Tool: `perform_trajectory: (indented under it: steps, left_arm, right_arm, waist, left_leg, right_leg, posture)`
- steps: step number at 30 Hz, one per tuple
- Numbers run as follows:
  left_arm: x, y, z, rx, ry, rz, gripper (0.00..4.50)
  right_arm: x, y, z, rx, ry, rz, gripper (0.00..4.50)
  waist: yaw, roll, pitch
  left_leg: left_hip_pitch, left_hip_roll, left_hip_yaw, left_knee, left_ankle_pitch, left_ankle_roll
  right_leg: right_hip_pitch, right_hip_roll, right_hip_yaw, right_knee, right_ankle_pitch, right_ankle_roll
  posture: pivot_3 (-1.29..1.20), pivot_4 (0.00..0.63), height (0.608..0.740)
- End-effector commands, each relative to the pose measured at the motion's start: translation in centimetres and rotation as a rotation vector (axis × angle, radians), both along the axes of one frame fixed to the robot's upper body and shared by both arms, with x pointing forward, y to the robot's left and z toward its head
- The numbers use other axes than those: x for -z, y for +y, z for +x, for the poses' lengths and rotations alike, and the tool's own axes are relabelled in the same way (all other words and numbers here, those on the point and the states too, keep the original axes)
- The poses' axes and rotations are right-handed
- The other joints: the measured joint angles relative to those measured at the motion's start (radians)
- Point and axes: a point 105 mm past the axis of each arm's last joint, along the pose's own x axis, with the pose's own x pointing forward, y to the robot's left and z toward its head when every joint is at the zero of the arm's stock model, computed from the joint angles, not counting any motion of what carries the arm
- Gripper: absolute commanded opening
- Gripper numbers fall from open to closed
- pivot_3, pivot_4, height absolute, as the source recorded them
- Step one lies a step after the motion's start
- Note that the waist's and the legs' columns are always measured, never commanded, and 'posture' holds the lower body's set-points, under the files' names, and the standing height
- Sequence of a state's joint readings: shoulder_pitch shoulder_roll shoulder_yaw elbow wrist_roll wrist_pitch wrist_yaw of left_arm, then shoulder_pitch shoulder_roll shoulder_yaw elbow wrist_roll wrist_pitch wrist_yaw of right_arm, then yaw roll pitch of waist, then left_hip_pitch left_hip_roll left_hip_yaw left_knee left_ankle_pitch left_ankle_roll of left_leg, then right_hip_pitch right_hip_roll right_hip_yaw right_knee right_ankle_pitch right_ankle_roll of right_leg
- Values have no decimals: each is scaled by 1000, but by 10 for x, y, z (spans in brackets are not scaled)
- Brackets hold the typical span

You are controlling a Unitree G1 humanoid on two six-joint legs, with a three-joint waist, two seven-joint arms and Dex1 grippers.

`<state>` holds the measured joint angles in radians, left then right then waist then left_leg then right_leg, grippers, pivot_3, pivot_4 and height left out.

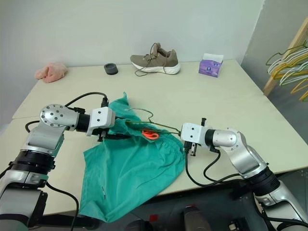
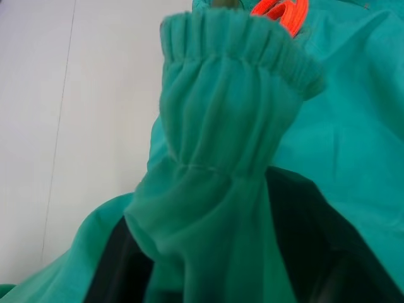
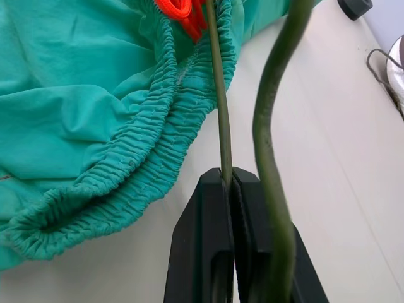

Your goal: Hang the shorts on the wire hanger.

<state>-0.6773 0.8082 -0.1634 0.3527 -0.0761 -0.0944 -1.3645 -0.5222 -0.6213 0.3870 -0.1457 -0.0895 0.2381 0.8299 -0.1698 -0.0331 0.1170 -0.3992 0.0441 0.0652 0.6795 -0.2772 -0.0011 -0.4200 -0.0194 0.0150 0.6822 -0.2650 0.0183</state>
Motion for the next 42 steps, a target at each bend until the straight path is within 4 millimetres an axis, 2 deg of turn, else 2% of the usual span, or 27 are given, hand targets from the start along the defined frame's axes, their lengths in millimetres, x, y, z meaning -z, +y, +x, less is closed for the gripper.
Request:
perform_trajectory:
  steps: [1,4,5,13,16,19,23,26,27,29,31,34,37,42]
  left_arm:
    - [-6,-6,-2,24,-21,-6,1108]
    - [-6,-6,-2,22,-18,-8,193]
    - [-6,-6,-2,17,-20,-10,47]
    - [-5,-5,0,-1,-16,-20,13]
    - [-5,-5,-1,-11,6,-31,13]
    - [-4,-4,-3,-18,18,-32,8]
    - [-2,-1,-4,-36,27,-27,0]
    - [-2,1,-4,-48,30,-30,0]
    - [-2,2,-4,-52,30,-30,0]
    - [-2,2,-4,-55,29,-28,0]
    - [-2,2,-4,-57,28,-30,0]
    - [-4,2,-2,-59,22,-34,0]
    - [-5,1,-1,-58,12,-38,0]
    - [-8,-2,1,-55,1,-47,0]
  right_arm:
    - [-25,9,-1,-56,-93,48,0]
    - [-25,12,-5,-90,-98,45,0]
    - [-25,13,-7,-107,-103,42,0]
    - [-23,8,-14,-171,-125,-7,0]
    - [-25,-10,-10,-137,-129,-41,791]
    - [-23,-33,-9,-98,-114,-98,1849]
    - [-19,-69,-17,-9,-17,-123,3181]
    - [-16,-86,-27,69,80,-62,4247]
    - [-16,-90,-28,98,95,-34,4478]
    - [-12,-97,-31,149,103,-28,4478]
    - [-12,-93,-35,200,173,84,4478]
    - [-6,-71,-52,232,348,284,4478]
    - [6,-53,-62,281,480,382,4478]
    - [24,-24,-59,365,575,507,4478]
  waist:
    - [0,0,0]
    - [0,0,0]
    - [0,0,0]
    - [0,0,0]
    - [0,0,0]
    - [2,0,0]
    - [6,0,0]
    - [6,0,-1]
    - [5,0,-1]
    - [1,0,-1]
    - [0,0,-1]
    - [0,0,-1]
    - [2,0,-1]
    - [3,-1,-1]
  left_leg:
    - [0,0,0,0,0,0]
    - [0,0,0,0,0,0]
    - [0,0,0,0,0,0]
    - [0,0,0,0,0,0]
    - [0,0,0,0,0,0]
    - [0,0,0,1,0,0]
    - [0,0,0,0,0,0]
    - [0,0,1,0,0,0]
    - [0,0,0,1,0,0]
    - [2,0,0,1,0,0]
    - [3,1,0,1,0,0]
    - [3,1,0,1,0,0]
    - [3,1,-1,1,0,0]
    - [3,0,0,1,0,-1]
  right_leg:
    - [0,0,0,0,0,0]
    - [0,0,0,0,0,0]
    - [0,0,0,0,0,0]
    - [0,0,0,1,0,0]
    - [0,0,0,1,0,0]
    - [0,0,0,0,0,0]
    - [0,0,0,0,0,0]
    - [0,0,1,0,0,0]
    - [0,0,0,1,0,0]
    - [1,0,1,2,0,0]
    - [1,1,1,3,0,0]
    - [1,1,1,5,0,0]
    - [1,1,0,7,0,0]
    - [1,1,0,7,0,0]
  posture:
    - [-198,77,740]
    - [-198,78,740]
    - [-197,78,740]
    - [-198,76,740]
    - [-196,76,740]
    - [-197,78,740]
    - [-198,80,740]
    - [-200,82,740]
    - [-201,82,740]
    - [-203,83,740]
    - [-202,85,740]
    - [-206,86,740]
    - [-205,86,740]
    - [-197,81,740]
